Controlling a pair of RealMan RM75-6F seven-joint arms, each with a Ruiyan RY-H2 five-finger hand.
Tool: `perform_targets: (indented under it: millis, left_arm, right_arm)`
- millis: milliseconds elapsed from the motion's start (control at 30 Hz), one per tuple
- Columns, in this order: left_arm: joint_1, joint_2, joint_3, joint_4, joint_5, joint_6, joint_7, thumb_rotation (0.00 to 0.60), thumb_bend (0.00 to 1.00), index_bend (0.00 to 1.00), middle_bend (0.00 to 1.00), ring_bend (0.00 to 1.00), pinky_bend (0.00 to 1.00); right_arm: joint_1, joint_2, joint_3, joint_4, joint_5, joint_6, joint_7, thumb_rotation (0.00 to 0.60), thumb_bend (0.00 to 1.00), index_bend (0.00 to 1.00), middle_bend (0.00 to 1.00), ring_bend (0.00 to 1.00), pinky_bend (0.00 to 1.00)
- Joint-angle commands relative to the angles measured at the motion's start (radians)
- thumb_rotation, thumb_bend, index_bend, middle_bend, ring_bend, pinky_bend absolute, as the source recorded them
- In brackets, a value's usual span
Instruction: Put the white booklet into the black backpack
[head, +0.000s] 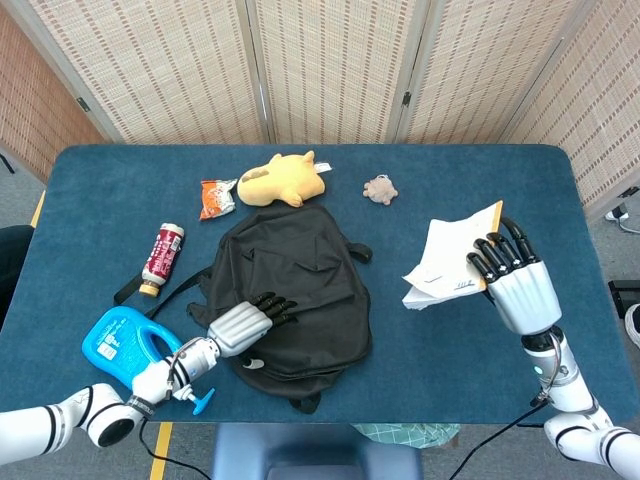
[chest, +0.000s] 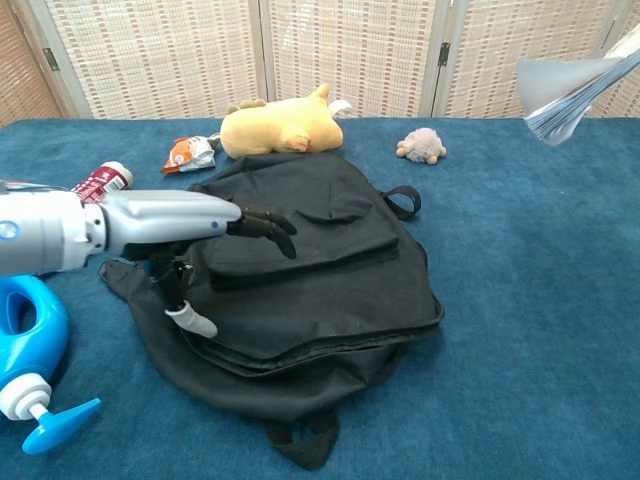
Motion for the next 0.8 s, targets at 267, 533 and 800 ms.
perform_targets:
  millis: [267, 533, 800]
  left_arm:
    - [-0.061, -0.098, 0.005, 0.06, -0.132, -0.05, 0.09, 0.6, 0.22, 0.21, 0.06, 0.04, 0.0]
    - [-0.038, -0.2, -0.009, 0.144, -0.159, 0.059, 0.061, 0.6, 0.29, 0.47, 0.16, 0.15, 0.0]
    - [-0.005, -0.238, 0.007, 0.194, -0.086, 0.153, -0.043, 0.6, 0.48, 0.62, 0.28, 0.24, 0.0]
  right_arm:
    - [-0.007, -0.01, -0.004, 0.022, -0.001, -0.005, 0.017, 0.6, 0.46, 0.91, 0.49, 0.38, 0.23]
    - [-0.014, -0.016, -0.007, 0.032, -0.001, -0.003, 0.027, 0.6, 0.46, 0.91, 0.49, 0.38, 0.23]
    - [-0.019, -0.016, -0.001, 0.031, -0.002, 0.011, 0.043, 0.6, 0.46, 0.91, 0.49, 0.38, 0.23]
